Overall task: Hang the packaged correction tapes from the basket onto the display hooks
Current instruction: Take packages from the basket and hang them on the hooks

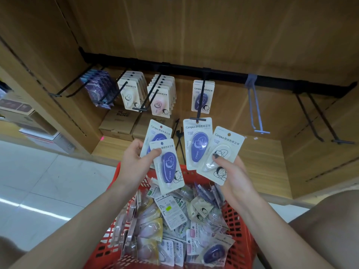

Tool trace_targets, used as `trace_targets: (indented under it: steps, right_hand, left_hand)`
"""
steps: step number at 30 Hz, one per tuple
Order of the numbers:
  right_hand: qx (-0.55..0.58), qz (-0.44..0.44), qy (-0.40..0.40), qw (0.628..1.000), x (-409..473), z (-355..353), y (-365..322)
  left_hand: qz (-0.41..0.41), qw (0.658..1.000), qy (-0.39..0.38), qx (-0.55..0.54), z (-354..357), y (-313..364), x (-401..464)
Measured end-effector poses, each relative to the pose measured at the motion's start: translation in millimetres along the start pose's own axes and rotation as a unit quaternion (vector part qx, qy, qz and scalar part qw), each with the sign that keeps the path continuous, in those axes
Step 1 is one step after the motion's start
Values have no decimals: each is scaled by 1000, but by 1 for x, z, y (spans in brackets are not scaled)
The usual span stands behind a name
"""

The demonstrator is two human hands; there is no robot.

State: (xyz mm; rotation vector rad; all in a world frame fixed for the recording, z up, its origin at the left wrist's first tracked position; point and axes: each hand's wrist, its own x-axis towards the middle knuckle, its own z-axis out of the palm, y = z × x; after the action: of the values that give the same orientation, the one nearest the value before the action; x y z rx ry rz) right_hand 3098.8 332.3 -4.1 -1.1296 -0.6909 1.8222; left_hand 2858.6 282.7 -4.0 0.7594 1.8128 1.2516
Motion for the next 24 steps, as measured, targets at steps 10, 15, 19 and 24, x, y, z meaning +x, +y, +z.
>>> trace_targets:
  steps: [10,15,19,24]
  right_hand:
    - [40,2,35,999,16,18,2]
    - [22,18,81,996,50,37,-12]
    - [21,9,106,994,85,50,-31]
    - [13,0,134,991,121,60,-46]
  left_hand:
    - [30,999,-20,34,6,10,-3]
    - [30,997,-64,32,8,10,-2]
    - [15,997,-80,-2,11,7,0]
    - [-8,995,-83,-50,13,8,3]
